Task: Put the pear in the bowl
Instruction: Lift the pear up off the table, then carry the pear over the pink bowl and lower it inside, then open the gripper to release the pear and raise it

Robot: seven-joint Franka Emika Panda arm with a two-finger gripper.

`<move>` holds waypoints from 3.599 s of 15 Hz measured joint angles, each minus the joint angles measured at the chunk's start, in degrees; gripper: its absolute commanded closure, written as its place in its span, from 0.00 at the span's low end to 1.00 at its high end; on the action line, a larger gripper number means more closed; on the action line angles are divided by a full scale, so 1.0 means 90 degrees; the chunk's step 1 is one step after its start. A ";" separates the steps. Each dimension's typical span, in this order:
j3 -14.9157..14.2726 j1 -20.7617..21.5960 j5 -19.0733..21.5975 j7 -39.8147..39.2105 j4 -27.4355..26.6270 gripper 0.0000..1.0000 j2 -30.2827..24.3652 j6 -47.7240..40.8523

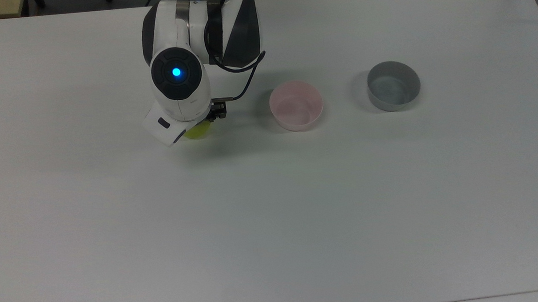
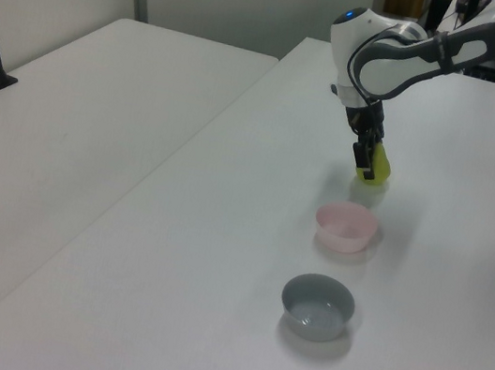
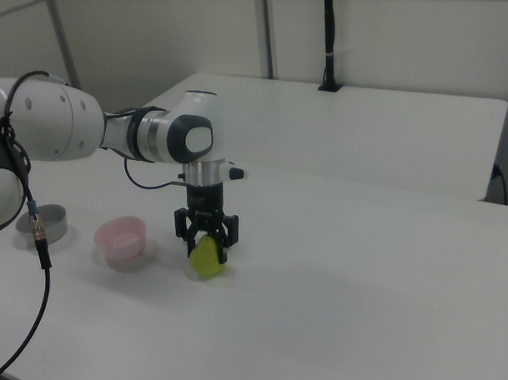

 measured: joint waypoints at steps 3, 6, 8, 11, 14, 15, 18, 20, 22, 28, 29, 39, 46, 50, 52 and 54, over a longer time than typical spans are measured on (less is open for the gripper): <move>0.0000 0.0000 0.0000 0.0000 -0.0005 0.72 0.0002 0.0000; -0.0002 -0.0012 0.0000 -0.0004 0.0007 0.72 -0.0060 -0.0038; -0.0006 -0.0020 0.0000 -0.0015 0.0050 0.72 -0.0242 -0.0178; -0.0026 -0.0031 0.0050 -0.0016 0.0137 0.71 -0.0748 -0.0429; -0.0038 -0.0072 0.0172 -0.0015 0.0233 0.70 -0.1225 -0.0618; -0.0037 -0.0074 0.0210 -0.0011 0.0250 0.70 -0.1269 -0.0619; -0.0017 0.0019 0.0374 0.0099 0.0265 0.69 -0.1262 -0.0619; 0.0013 0.0252 0.0435 0.0312 0.0265 0.69 -0.1249 -0.0619; 0.0037 0.0673 0.0445 0.0677 0.0266 0.68 -0.1248 -0.0619; 0.0058 0.1696 0.0445 0.1497 0.0266 0.63 -0.1151 -0.0618; 0.0058 0.1768 0.0445 0.1543 0.0266 0.59 -0.1120 -0.0618; 0.0057 0.2189 0.0440 0.1967 0.0254 0.44 -0.0227 -0.0008; 0.0038 0.2246 0.0355 0.2086 0.0259 0.00 -0.0060 0.0095; 0.0014 0.2235 0.0338 0.2077 0.0289 0.00 -0.0072 0.0094; -0.0008 0.2228 0.0334 0.2076 0.0310 0.00 -0.0123 0.0074; -0.0041 0.2219 0.0332 0.2076 0.0351 0.00 -0.0272 -0.0028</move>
